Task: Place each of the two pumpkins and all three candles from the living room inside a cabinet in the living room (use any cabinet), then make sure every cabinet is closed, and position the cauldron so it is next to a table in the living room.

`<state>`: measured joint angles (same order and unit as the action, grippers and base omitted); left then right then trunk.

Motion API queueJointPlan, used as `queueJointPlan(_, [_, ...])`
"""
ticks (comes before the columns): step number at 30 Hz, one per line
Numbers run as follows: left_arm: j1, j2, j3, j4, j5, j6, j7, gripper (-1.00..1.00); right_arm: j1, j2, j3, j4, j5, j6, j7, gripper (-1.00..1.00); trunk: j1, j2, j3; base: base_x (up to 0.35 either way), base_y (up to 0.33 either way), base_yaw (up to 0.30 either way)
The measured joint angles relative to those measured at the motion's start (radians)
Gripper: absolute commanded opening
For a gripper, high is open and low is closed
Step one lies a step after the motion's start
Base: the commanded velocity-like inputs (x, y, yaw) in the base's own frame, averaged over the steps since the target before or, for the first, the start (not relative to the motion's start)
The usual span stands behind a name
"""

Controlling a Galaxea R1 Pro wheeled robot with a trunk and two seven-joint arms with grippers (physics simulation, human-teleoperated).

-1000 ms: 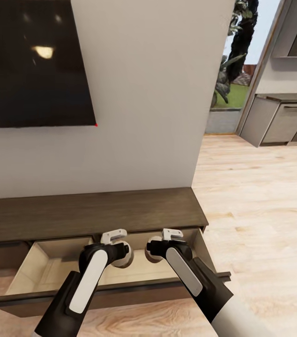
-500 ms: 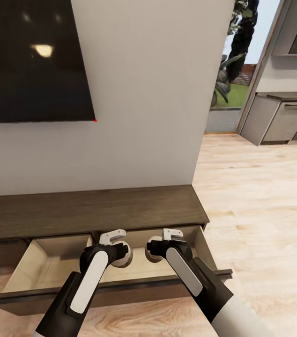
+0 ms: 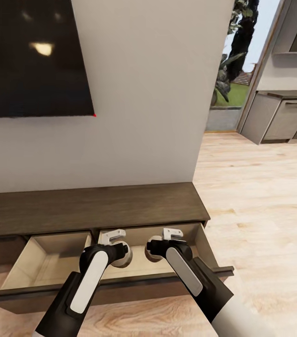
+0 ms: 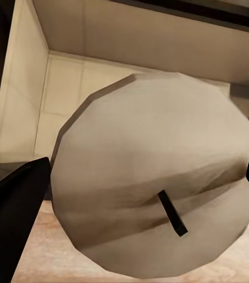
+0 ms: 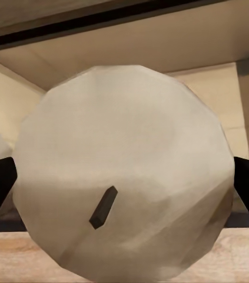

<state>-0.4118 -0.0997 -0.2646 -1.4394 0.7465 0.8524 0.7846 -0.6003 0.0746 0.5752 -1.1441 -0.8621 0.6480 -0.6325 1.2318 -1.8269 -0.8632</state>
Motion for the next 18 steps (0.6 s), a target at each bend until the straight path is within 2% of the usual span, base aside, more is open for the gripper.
queueJointPlan(18, [0.0, 0.003, 0.001, 0.0, 0.0, 0.0, 0.0, -1.0, 0.0, 0.0, 0.0, -0.001, 0.0, 0.0, 0.0, -1.0, 0.069, -0.126, -0.056, 0.0, 0.0, 0.0])
